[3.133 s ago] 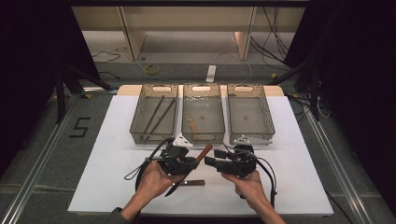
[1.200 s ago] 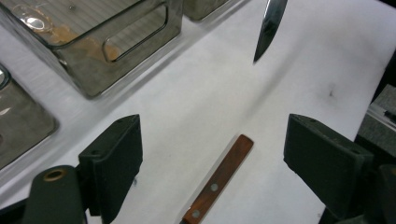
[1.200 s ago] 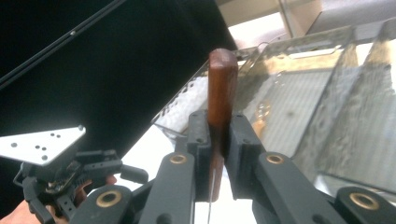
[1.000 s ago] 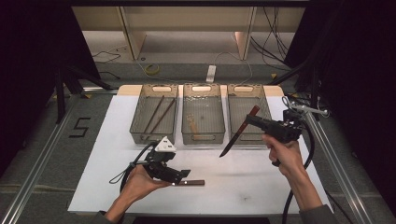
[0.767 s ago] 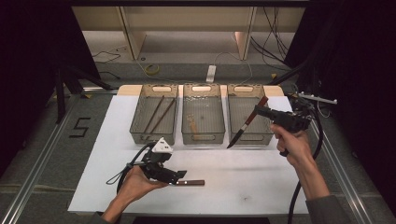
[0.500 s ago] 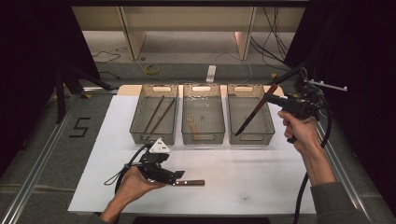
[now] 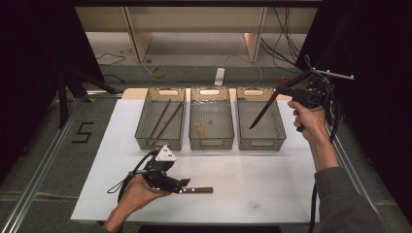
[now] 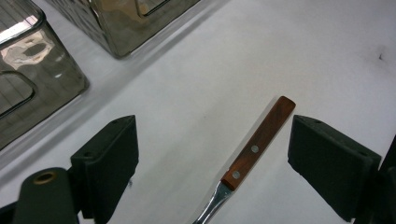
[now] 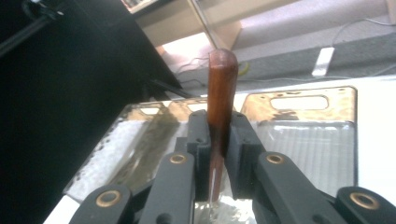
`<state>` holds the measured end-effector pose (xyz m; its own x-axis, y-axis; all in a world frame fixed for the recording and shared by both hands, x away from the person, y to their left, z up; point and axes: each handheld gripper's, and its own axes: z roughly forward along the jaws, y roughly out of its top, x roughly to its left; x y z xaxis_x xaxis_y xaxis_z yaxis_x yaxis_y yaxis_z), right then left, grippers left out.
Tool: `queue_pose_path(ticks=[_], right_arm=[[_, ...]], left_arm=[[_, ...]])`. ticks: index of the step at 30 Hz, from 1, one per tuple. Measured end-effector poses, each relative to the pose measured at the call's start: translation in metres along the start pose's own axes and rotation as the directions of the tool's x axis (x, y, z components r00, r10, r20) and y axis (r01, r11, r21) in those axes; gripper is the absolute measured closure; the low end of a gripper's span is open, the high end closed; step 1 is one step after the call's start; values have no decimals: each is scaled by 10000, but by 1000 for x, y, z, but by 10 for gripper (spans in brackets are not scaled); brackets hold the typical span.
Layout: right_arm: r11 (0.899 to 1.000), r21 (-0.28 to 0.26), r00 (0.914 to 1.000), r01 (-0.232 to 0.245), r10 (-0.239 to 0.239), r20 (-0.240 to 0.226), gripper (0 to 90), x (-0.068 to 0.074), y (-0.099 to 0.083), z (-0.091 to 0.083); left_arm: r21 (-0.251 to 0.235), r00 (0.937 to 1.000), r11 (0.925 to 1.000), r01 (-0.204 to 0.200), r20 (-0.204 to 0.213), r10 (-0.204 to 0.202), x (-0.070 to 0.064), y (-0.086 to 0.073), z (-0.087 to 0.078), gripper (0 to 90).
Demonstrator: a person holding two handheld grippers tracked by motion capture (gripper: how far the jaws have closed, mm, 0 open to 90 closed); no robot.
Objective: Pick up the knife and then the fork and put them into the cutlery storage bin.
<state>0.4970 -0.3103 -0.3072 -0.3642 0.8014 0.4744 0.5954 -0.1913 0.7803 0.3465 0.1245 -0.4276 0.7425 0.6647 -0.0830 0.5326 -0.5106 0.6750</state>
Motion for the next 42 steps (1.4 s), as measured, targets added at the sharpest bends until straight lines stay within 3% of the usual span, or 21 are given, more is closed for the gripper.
queue_pose_path(ticks=[9,17,26,36,39,42], right_arm=[[9976,691,9992,-102,76,385,816,-11,-4,25],[9920,1257,9989,120,-177,444,815,-7,-14,46],[9838,1793,9993,30,-94,350,813,-8,-22,62],[9769,2129,9979,204,-332,565,802,-6,-30,77],[9767,2146,9986,65,-176,498,655,-7,-31,81],[9727,2288,9923,380,-638,1064,560,-6,-32,85]], left_arm=[[60,10000,10000,-76,-59,76,0,-1,1,160],[121,9999,9999,-102,-5,102,0,-1,1,160],[252,9999,9996,-157,33,156,0,-2,3,160],[339,9997,9991,-239,-7,240,-1,-2,3,160],[353,9997,9991,-247,-14,248,0,-2,4,160],[410,9996,9988,-282,0,283,0,-2,5,160]])
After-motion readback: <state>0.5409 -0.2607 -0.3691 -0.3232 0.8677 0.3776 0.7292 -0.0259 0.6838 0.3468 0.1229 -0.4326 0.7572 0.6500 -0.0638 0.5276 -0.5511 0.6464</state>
